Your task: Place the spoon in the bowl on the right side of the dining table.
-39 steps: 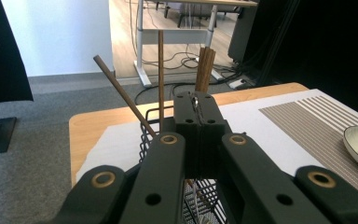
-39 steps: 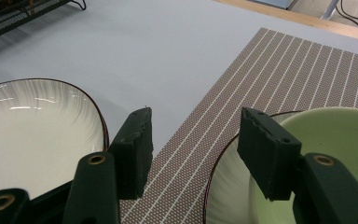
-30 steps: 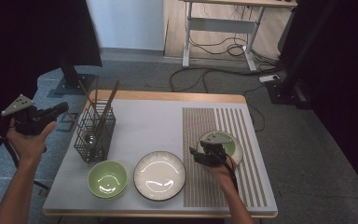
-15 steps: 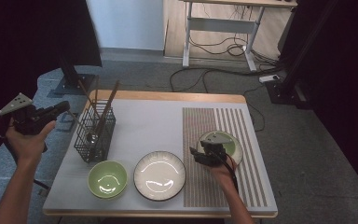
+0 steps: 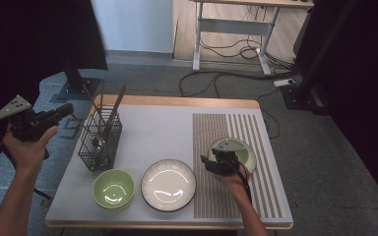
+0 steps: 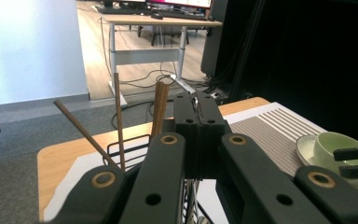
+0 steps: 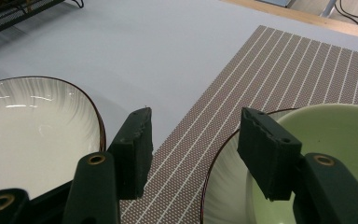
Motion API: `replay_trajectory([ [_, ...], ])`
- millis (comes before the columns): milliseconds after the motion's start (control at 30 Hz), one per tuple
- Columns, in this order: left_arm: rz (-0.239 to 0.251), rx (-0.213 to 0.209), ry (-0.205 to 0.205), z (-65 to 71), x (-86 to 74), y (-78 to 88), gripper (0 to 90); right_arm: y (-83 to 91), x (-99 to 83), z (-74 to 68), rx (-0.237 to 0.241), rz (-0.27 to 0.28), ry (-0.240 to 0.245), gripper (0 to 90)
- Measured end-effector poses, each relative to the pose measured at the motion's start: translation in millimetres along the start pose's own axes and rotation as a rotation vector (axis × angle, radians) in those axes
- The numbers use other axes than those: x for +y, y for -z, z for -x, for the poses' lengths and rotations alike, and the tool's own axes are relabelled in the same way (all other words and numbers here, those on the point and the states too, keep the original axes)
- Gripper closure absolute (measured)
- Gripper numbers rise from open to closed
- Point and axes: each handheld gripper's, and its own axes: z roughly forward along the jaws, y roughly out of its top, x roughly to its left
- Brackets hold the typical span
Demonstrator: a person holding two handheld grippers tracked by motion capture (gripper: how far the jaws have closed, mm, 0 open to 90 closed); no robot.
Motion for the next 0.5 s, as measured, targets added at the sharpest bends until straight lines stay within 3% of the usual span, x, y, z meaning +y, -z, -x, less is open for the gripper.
replay_trajectory([
  [500, 0.006, -0.052, -0.015, 16.1, 6.6, -1.8, 89.5, 0.3, 0.4, -0.5, 0.004, 0.005, -0.001, 44.9],
])
